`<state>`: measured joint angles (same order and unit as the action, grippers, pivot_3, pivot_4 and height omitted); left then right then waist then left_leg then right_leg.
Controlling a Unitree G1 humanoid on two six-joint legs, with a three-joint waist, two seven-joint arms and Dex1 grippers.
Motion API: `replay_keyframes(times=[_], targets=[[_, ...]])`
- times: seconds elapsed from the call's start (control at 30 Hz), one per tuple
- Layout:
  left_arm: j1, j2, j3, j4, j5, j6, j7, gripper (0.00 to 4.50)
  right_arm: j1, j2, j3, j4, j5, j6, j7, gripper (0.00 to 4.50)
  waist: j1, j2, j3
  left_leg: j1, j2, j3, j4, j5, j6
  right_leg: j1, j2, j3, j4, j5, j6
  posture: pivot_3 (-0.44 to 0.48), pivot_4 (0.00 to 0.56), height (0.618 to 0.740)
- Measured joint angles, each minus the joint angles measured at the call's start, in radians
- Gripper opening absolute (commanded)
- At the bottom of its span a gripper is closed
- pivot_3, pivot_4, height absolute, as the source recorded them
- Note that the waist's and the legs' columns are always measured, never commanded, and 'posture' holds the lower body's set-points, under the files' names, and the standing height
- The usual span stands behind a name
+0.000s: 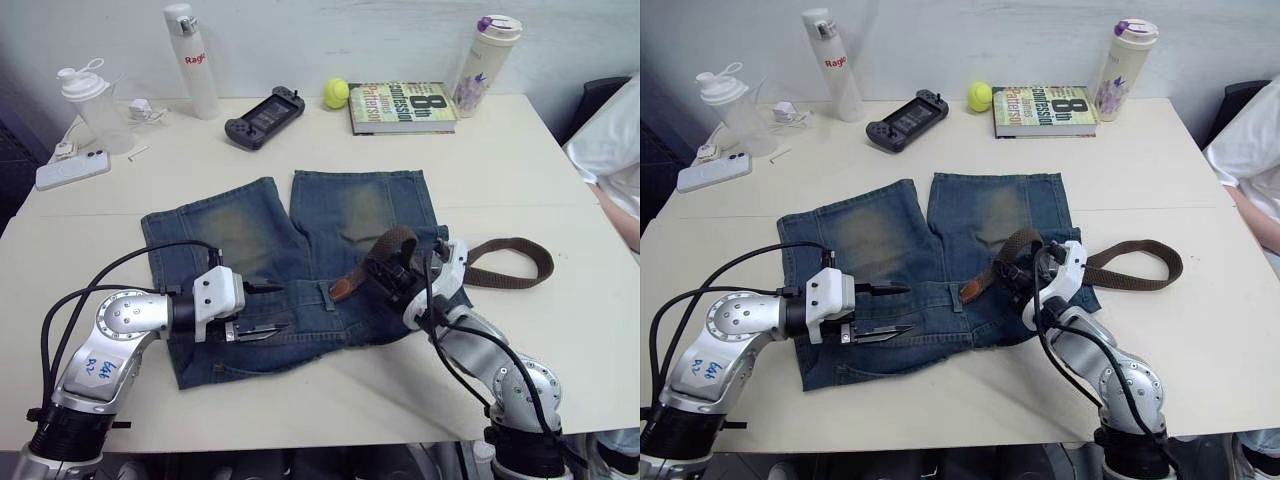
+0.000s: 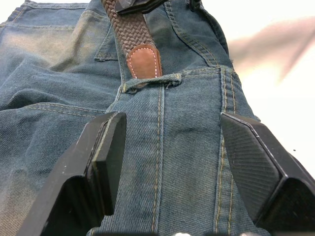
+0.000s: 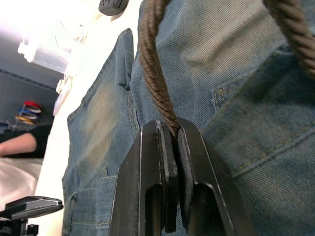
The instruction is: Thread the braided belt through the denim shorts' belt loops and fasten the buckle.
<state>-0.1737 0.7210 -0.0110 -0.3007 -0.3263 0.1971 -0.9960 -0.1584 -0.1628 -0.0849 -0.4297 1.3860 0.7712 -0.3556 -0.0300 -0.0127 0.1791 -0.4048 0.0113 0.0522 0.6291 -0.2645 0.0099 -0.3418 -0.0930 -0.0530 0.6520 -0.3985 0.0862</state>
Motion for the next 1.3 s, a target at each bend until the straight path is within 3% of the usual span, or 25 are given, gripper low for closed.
replay_keyframes(times=[0.8,1.03,1.3], targets=[[-0.019,0.0,-0.008,0.002,0.003,0.0,-0.002,3.33,-0.038,0.067,0.046,0.157,0.029,0.054,0.04,0.0,-0.007,-0.001,0.0,0.001,0.001,0.0,-0.001,0.0,-0.001,0.0,0.001,0.0,0.001,0.0,0.0,0.0,0.15,0.74],[-0.022,0.001,-0.006,0.007,0.005,0.0,-0.002,3.33,-0.093,-0.015,0.155,0.182,-0.168,0.084,0.29,0.0,-0.021,-0.001,-0.001,0.001,0.001,0.0,-0.001,0.001,-0.001,0.0,0.001,0.0,0.001,0.0,0.0,0.0,0.15,0.74],[-0.017,0.005,0.005,0.007,0.005,0.0,-0.002,3.33,-0.095,-0.061,0.155,0.187,-0.221,0.129,0.446,0.0,-0.011,-0.001,-0.001,0.001,0.001,0.0,-0.001,0.0,-0.001,0.0,0.001,0.0,0.0,0.0,0.0,0.0,0.15,0.74]])
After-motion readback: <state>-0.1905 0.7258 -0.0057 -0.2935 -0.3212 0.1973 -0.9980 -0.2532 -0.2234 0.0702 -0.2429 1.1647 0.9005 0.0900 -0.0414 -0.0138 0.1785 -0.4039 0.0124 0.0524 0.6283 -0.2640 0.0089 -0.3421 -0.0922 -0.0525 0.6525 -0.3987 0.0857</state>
